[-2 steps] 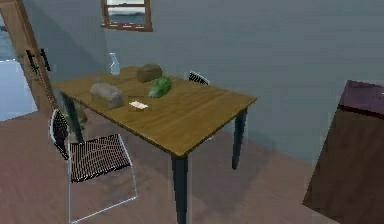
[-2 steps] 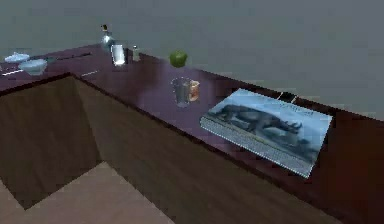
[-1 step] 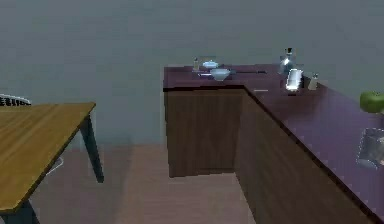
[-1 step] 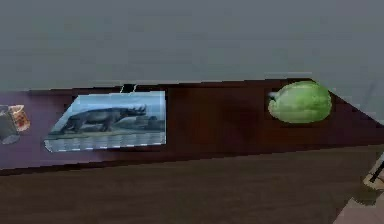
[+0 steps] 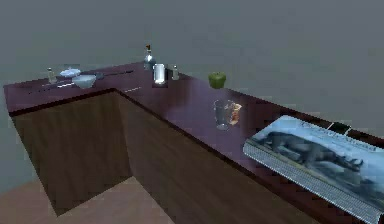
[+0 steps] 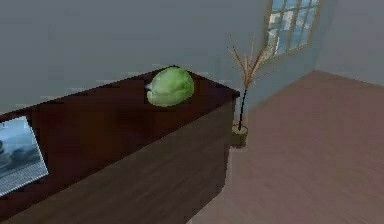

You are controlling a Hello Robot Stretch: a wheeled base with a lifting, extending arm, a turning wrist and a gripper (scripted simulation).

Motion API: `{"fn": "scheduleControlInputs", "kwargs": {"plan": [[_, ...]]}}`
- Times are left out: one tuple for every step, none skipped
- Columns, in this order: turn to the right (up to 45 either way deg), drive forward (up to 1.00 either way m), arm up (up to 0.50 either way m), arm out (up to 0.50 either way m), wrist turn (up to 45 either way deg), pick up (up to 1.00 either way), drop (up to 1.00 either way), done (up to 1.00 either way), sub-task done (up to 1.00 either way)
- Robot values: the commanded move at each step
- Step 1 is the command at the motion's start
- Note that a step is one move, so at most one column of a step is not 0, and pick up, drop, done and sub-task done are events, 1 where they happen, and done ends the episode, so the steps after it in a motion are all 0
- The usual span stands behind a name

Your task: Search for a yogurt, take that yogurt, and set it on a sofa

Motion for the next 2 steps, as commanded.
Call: {"fn": "scheduleControlInputs", "kwargs": {"plan": [[0.0,0.25,0.00,0.00,0.0,0.00,0.00,0.00,0.00],[-45.0,0.00,0.00,0.00,0.0,0.00,0.00,0.00,0.00]]}}
